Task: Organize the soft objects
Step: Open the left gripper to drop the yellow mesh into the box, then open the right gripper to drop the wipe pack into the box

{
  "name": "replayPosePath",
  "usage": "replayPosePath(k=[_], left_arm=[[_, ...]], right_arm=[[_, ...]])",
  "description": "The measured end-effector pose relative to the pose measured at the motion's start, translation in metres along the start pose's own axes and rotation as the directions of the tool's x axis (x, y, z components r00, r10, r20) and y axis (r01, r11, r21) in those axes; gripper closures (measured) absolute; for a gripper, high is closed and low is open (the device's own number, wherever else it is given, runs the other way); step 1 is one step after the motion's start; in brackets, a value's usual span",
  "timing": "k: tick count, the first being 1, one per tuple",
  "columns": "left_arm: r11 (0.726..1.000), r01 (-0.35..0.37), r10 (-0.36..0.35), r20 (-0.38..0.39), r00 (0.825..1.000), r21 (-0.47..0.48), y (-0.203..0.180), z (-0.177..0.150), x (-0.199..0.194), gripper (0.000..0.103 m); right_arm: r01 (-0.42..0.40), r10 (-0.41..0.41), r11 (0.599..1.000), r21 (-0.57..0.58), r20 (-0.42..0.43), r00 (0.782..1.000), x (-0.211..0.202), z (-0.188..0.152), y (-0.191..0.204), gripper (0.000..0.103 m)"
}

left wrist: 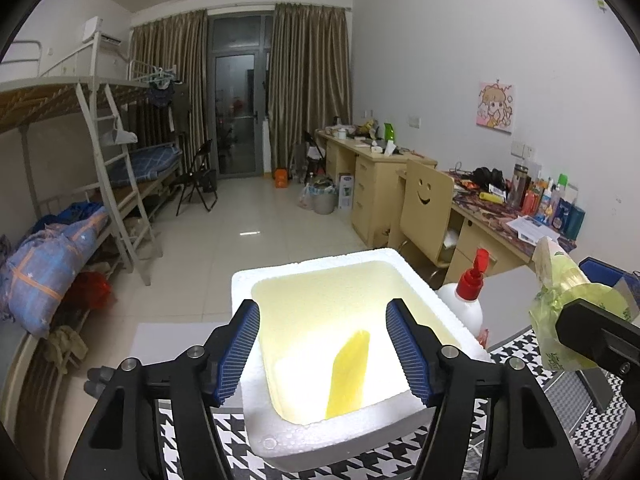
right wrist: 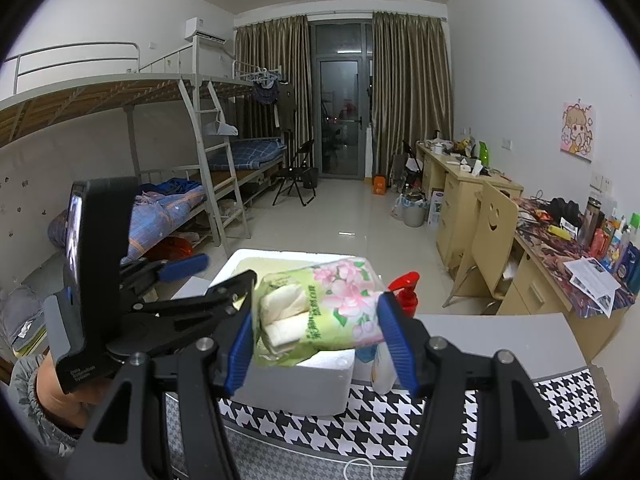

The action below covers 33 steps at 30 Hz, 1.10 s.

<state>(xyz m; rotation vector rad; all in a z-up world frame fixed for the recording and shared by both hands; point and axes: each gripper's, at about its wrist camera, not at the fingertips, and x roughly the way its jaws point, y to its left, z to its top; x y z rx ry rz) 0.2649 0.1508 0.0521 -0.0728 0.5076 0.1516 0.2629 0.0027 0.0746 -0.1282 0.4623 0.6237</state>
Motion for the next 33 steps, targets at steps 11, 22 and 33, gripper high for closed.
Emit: replayPosePath(k=[11, 22, 33], left_arm=[[0.996, -0.086, 0.088, 0.068, 0.994, -0.031, 0.020, -0.002, -0.024, 0.005], [0.988, -0.149, 0.151, 0.083, 0.985, -0.039, 0.037, -0.007, -0.043, 0.001], [0.983, -0.172, 0.177, 0.079, 0.981, -0.068, 0.056, -0.014, -0.053, 0.001]], right_arm=[[-0.007, 0.007, 1.000, -0.006, -0.027, 1.000, 0.014, 0.005, 0.005, 0.039], [-0.025, 0.024, 1.000, -0.016, -0.069, 0.997, 0.035, 0.012, 0.019, 0.039], [-0.021, 0.019, 1.000, -0.020, -0.105, 0.994, 0.057, 0.015, 0.024, 0.039]])
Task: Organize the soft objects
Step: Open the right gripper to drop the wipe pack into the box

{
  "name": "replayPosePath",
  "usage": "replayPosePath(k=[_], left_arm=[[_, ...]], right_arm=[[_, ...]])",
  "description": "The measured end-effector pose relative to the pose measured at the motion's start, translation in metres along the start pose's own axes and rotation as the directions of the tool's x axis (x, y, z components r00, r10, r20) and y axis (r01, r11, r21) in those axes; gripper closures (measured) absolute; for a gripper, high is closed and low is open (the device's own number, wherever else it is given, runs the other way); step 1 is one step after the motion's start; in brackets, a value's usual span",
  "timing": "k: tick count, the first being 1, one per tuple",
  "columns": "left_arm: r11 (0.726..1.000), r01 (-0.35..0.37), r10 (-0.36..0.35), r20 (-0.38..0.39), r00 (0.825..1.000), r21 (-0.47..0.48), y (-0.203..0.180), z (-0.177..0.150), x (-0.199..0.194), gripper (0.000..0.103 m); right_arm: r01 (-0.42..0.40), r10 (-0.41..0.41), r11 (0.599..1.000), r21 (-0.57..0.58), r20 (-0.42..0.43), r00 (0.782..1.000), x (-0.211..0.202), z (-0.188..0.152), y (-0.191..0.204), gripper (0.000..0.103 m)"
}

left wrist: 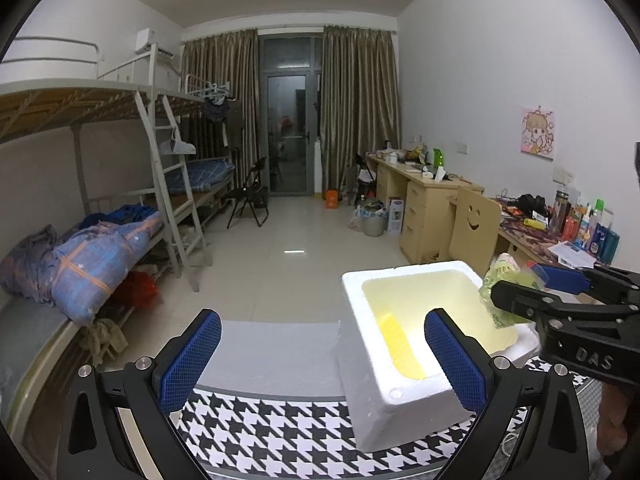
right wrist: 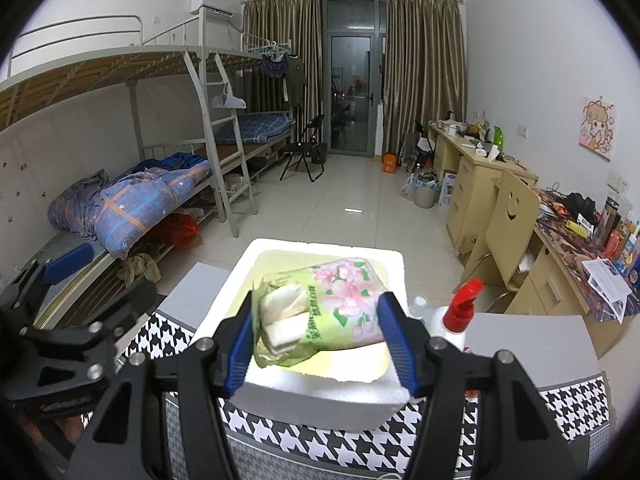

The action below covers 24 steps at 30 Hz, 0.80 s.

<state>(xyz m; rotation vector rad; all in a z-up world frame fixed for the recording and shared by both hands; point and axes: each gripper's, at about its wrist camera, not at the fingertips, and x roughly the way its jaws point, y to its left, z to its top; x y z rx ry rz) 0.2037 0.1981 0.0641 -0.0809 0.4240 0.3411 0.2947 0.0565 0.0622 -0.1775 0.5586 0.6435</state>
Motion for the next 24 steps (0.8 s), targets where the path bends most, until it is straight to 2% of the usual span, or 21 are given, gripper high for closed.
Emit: replayPosePath(k=[16, 18, 20, 24], left_arm=[[1.000, -0.008, 0.008, -0.010, 1.000, -0.016, 0.018, -0.010, -0.002, 0.001], [1.000, -0.009, 0.009, -0.015, 1.000, -0.021, 0.020, -0.010, 0.000, 0.001], [1.000, -0.012, 0.011, -0.020, 1.000, -0.022, 0.021, -0.011, 0.002, 0.001], [1.000, -0.014, 0.013, -0.027, 1.000, -0.022, 0.019, -0.012, 0.003, 0.001]], right_arm=[[0.020, -0.017, 0.999, 0.032, -0.089, 0.996, 0.045, 0.003, -0.001, 0.039], [0.020, -0.016, 0.999, 0.045, -0.106, 0.994, 0.051, 0.002, -0.003, 0.034], [0.024, -0.018, 0.999, 0.047, -0.120, 0.993, 0.054, 0.002, -0.004, 0.023], [0.039, -0.033, 0.998, 0.049, -0.120, 0.992, 0.052, 0.002, -0.003, 0.021]])
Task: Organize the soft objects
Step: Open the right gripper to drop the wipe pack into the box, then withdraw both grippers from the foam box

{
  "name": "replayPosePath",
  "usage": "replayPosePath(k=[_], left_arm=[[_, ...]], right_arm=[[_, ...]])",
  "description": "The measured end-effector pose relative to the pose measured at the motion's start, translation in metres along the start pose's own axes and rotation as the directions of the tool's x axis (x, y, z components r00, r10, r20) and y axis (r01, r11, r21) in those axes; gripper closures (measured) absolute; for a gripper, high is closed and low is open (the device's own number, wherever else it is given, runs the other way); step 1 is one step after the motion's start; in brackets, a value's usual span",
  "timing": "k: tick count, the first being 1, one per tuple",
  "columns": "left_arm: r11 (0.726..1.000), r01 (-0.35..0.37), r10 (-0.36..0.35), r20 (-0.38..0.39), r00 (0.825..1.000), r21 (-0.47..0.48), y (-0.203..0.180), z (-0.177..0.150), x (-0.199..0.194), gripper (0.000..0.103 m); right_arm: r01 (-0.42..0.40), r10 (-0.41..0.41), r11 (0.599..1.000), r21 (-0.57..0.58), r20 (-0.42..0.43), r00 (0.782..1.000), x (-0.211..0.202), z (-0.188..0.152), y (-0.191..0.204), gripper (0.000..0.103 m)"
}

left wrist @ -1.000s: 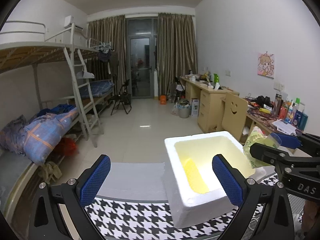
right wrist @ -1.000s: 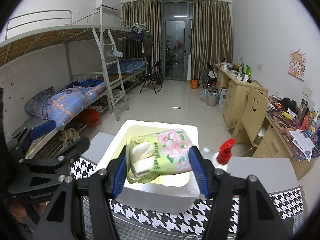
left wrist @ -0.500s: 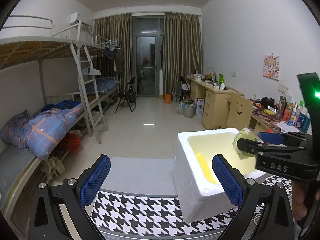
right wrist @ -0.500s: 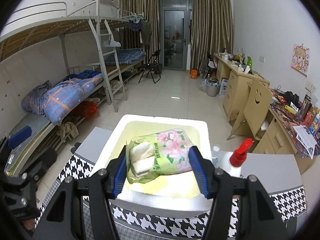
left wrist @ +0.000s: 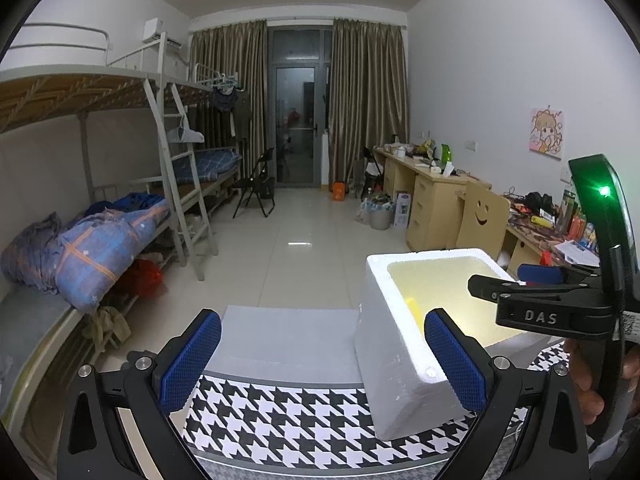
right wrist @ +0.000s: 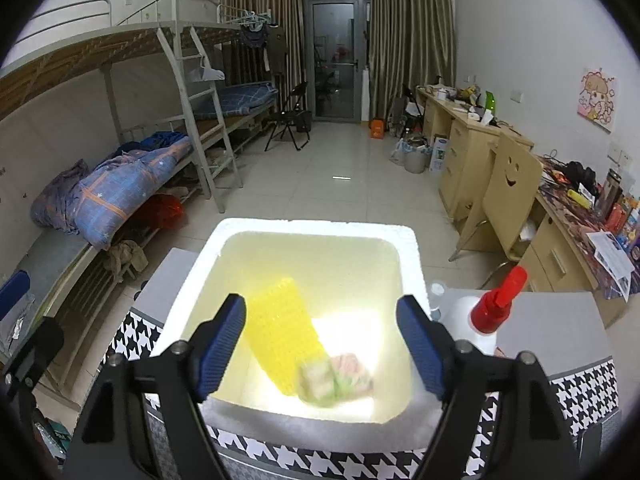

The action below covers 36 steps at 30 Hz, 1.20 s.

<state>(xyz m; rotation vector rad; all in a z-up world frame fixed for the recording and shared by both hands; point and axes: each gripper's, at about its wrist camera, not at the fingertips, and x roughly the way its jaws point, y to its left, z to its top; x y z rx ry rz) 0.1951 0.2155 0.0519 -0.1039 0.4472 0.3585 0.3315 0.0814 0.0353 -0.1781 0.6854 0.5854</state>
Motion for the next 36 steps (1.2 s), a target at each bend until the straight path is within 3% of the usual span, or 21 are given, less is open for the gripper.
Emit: replayPosePath(k=[10, 18, 36], left_arm=[[1.000, 0.007, -0.007, 0.016, 1.000, 0.008, -0.011, 0.002, -0.017, 0.001], [1.000, 0.008, -0.008, 0.026, 1.000, 0.014, -0.019, 0.003, -0.033, 0.001], [0.998, 0.048, -0.051, 0.061, 0.997, 0.046, -0.044, -0.004, -0.078, 0.001]], right_arm=[[-0.024, 0.024, 1.000, -0.004, 0.044, 0.999, -0.032, -0.003, -0.002, 0.020], [-0.043, 0.039, 0.998, 0.040, 0.091, 0.995, -0.066, -0.009, -0.008, 0.007], [-0.049, 0.044, 0.998, 0.028, 0.147, 0.988, -0.113, -0.032, -0.011, 0.007]])
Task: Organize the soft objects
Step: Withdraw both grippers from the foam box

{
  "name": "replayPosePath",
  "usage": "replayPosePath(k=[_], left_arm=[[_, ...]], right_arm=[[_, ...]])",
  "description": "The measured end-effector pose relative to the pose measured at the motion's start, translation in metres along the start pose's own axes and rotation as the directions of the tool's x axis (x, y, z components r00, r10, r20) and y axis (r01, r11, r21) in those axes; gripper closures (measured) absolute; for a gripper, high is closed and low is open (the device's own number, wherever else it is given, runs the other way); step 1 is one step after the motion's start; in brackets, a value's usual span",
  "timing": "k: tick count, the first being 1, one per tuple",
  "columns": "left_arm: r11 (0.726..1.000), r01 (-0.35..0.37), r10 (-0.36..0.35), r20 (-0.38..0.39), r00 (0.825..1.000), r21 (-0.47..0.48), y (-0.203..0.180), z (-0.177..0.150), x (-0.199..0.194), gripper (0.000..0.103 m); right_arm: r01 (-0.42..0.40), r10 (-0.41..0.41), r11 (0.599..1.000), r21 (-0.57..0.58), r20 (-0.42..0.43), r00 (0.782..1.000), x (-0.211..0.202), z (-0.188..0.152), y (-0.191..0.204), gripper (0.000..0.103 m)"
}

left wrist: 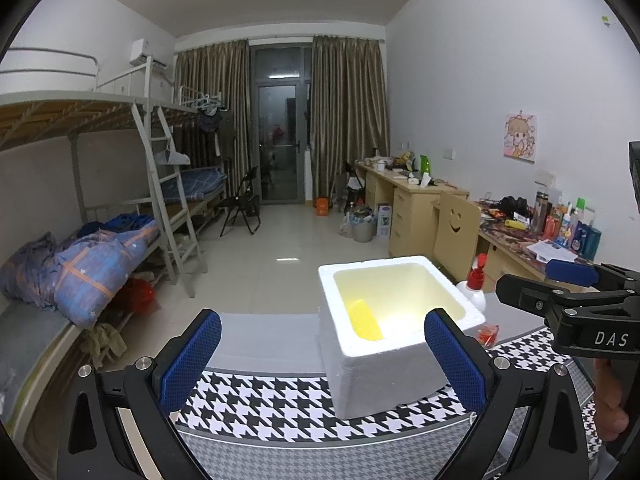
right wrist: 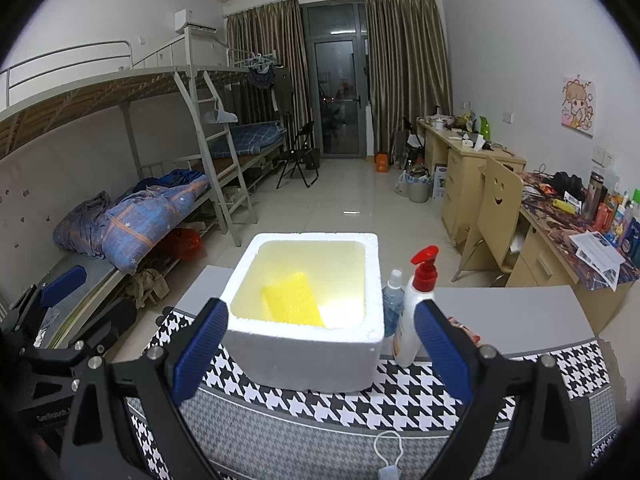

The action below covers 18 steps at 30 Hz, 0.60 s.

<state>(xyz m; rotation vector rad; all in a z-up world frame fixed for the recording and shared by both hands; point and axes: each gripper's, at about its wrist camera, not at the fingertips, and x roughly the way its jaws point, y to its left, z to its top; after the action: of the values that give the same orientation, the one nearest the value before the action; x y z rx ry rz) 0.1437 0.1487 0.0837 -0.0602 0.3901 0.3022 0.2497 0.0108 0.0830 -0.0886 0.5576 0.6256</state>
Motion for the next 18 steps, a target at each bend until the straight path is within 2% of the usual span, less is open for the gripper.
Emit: replayPosePath(k=[18], left_arm=[[0.999, 0.040, -0.040, 0.013, 0.999, 0.017, -0.020, -0.008, -0.035, 0.001]], right_arm=[[0.014, -0.013, 1.000, -0.015, 0.035, 0.999, -0.044, -0.022, -0.007, 0.007]])
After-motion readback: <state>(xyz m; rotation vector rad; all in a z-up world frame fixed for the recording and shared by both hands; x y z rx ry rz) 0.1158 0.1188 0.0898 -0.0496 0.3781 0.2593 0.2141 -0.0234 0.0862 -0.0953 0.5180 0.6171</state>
